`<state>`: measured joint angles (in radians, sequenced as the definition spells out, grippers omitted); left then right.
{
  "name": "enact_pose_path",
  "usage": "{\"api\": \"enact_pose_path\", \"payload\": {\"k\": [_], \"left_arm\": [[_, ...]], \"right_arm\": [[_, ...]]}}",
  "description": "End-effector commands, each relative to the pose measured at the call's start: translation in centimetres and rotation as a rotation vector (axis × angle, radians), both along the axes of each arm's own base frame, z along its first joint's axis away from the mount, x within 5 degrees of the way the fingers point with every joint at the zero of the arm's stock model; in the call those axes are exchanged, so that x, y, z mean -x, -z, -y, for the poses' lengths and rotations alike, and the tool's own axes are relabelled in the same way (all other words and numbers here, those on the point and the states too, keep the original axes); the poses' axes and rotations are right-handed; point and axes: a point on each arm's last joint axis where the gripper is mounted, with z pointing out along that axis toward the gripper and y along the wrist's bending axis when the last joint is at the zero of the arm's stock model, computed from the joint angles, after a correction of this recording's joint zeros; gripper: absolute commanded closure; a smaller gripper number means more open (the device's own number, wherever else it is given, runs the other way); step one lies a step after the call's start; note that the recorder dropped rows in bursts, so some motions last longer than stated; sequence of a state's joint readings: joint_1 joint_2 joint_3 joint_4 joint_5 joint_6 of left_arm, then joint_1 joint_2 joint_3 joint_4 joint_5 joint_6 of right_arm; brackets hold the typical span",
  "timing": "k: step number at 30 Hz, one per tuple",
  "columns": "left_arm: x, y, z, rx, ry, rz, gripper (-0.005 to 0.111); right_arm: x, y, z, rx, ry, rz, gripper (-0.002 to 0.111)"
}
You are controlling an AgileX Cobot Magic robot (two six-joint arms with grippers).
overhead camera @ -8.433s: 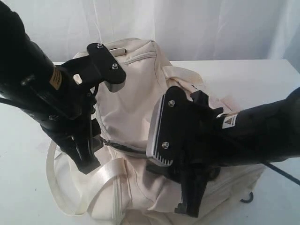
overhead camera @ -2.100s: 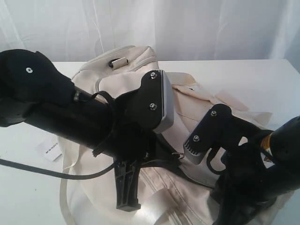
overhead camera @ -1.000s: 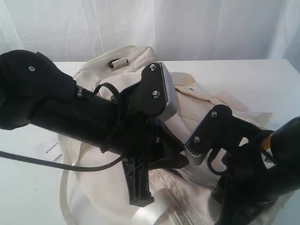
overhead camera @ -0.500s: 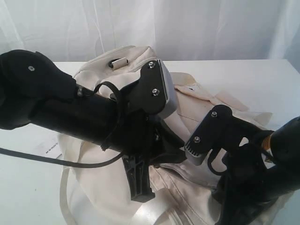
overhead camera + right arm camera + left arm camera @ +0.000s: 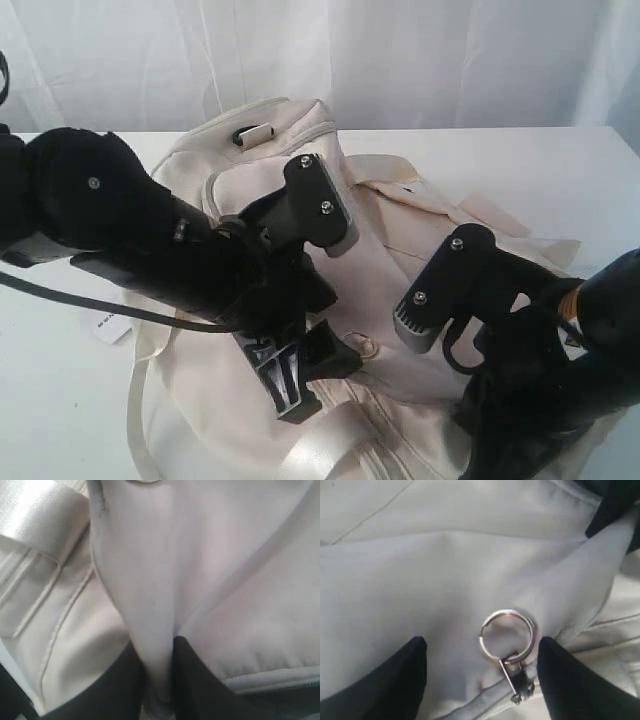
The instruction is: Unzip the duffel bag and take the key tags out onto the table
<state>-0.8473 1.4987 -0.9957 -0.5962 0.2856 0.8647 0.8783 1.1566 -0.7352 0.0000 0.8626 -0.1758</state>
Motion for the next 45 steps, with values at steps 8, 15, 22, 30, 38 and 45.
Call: {"api": "enact_pose_path", "payload": {"k": [8, 15, 22, 30, 38, 45], "left_arm": [[-0.2, 2.4, 0.6, -0.043, -0.039, -0.115, 0.04], [-0.3, 2.7, 0.9, -0.011, -0.076, -0.157, 0.04], [-0.3, 2.7, 1.0, -0.011, -0.075, -0.158, 0.04], [-0.4, 4.2, 1.2, -0.057, -0.059, -0.207, 0.059], [-0.2, 3.5, 1.1, -0.041, -0.056, -0.195, 0.089], [0.5, 0.4, 0.3, 0.032, -0.048, -0.135, 0.1]], "right_arm": [[0.2, 0.1, 0.3, 0.009, 0.006, -0.009, 0.09], [0.2, 0.1, 0.3, 0.009, 0.006, -0.009, 0.09], [0.2, 0.1, 0.3, 0.009, 0.006, -0.009, 0.09], [0.2, 0.1, 0.3, 0.009, 0.006, -0.009, 0.09], [0.2, 0.1, 0.3, 0.009, 0.006, -0.009, 0.09], [0.2, 0.1, 0.3, 0.009, 0.006, -0.009, 0.09]]}}
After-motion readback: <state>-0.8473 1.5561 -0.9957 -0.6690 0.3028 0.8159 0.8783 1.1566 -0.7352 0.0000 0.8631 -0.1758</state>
